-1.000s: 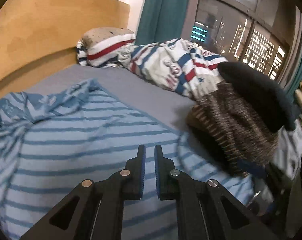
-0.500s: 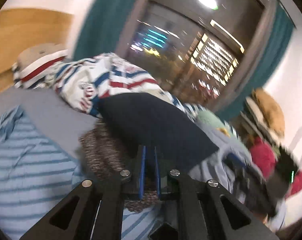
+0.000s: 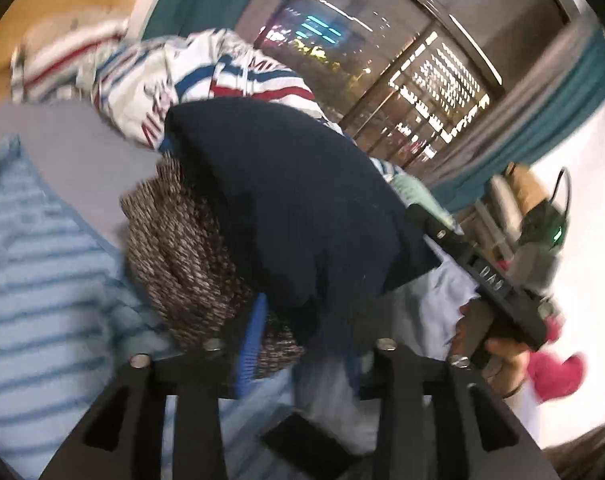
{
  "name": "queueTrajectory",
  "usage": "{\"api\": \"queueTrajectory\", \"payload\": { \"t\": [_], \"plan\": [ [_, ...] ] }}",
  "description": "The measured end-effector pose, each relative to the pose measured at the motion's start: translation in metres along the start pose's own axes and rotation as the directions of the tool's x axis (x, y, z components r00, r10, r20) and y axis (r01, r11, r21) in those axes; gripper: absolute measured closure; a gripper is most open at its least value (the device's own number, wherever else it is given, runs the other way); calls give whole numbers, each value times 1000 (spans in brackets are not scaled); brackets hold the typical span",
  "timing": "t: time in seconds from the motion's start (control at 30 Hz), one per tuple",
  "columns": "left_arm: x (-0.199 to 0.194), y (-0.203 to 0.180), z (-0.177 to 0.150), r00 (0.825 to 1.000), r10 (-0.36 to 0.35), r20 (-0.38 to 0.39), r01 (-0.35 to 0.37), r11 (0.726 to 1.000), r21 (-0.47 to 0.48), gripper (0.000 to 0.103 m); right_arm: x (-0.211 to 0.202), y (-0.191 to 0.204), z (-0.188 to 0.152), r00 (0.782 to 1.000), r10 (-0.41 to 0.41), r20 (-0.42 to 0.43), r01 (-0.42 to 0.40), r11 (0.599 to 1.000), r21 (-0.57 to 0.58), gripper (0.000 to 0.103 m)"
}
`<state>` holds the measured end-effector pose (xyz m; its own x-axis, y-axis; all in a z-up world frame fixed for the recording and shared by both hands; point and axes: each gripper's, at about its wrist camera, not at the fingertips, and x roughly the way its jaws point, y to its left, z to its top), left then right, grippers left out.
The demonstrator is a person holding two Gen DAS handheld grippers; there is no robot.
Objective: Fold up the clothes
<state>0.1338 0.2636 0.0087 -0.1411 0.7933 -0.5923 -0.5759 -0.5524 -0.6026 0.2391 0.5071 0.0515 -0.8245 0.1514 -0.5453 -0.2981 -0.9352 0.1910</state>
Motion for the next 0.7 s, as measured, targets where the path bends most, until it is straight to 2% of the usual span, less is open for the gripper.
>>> {"api": "queueTrajectory", "payload": {
  "t": [0.07, 0.1, 0.13, 0.17, 0.2, 0.27, 0.3, 0.5, 0.6, 0.63, 0.7],
  "plan": [
    [5, 7, 3, 997, -81, -4, 81, 995, -53, 65, 12, -6, 2, 997, 43, -61, -40, 998, 43, 18],
    [8, 9, 5, 996, -86, -7, 85, 994, -61, 65, 17, -8, 1, 994, 58, -92, -52, 997, 58, 18],
    [10, 10, 7, 997, -81, -8, 80, 995, -66, 72, 23, -10, 0, 990, 73, -122, -64, 995, 73, 26],
    [10, 10, 7, 997, -79, 5, 79, 995, -69, 84, 27, -13, -1, 985, 96, -146, -83, 992, 92, 46],
    [9, 12, 6, 997, -70, 18, 71, 995, -76, 98, 28, -16, -3, 980, 139, -145, -122, 985, 121, 57],
    [6, 22, 7, 995, -89, 48, 95, 989, -117, 98, 27, -24, -7, 974, 188, -130, -165, 972, 170, 79],
    [6, 28, 7, 993, -102, 61, 110, 984, -139, 101, 28, -29, -9, 971, 205, -125, -179, 965, 191, 82],
    [20, 34, 5, 996, -85, 25, 87, 984, -156, 101, 35, -41, -16, 966, 231, -114, -198, 950, 241, 83],
    [15, 34, -2, 992, -119, 30, 123, 975, -187, 101, 35, -49, -16, 966, 238, -105, -202, 940, 276, 80],
    [14, 30, -3, 992, -123, 25, 126, 976, -179, 101, 35, -51, -17, 966, 235, -111, -196, 939, 281, 78],
    [11, 21, -5, 992, -127, 15, 128, 979, -160, 101, 32, -49, -18, 973, 194, -125, -155, 950, 271, 63]
  ]
}}
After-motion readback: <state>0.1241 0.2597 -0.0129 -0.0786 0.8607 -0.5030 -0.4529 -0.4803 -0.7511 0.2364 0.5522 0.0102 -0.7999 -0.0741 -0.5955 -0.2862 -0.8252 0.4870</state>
